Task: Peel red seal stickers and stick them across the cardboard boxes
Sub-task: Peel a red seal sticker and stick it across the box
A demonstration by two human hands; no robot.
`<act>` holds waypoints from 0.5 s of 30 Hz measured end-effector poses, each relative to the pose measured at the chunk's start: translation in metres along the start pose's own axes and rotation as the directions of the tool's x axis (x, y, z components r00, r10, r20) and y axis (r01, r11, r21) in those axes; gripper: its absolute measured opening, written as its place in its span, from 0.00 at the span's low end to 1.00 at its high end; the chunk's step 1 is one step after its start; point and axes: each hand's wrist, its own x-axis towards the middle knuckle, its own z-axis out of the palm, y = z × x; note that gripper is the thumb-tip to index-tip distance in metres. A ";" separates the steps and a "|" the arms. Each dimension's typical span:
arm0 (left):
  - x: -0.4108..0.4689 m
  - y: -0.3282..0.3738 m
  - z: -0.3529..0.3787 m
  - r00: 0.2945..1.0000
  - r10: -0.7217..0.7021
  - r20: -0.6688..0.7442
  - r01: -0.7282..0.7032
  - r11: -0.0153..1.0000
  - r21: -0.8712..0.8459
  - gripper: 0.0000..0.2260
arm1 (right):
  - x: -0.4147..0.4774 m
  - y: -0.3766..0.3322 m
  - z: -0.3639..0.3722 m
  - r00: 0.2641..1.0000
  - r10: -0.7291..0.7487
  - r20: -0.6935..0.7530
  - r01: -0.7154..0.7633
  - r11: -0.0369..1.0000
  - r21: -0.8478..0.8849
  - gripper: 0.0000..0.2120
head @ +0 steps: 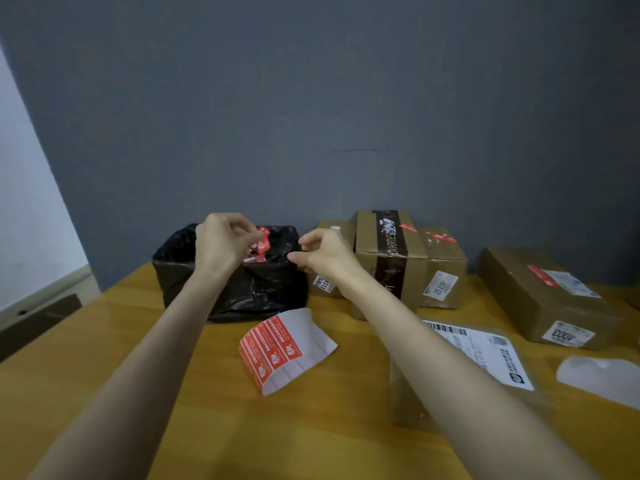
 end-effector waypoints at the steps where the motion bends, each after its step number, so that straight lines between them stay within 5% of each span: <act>1: 0.004 -0.005 -0.001 1.000 -0.004 -0.007 0.004 1.000 0.021 0.06 | 0.004 0.000 0.004 1.000 -0.005 -0.001 0.005 1.000 0.001 0.16; 11: 0.027 -0.045 0.013 0.997 -0.073 -0.008 0.073 0.989 0.131 0.05 | 0.040 0.000 0.034 0.997 -0.071 0.023 0.073 0.991 -0.112 0.10; 15: 0.033 -0.059 0.020 0.989 -0.072 0.130 0.044 0.978 0.205 0.08 | 0.046 -0.001 0.048 0.987 -0.116 0.108 0.134 0.974 -0.183 0.13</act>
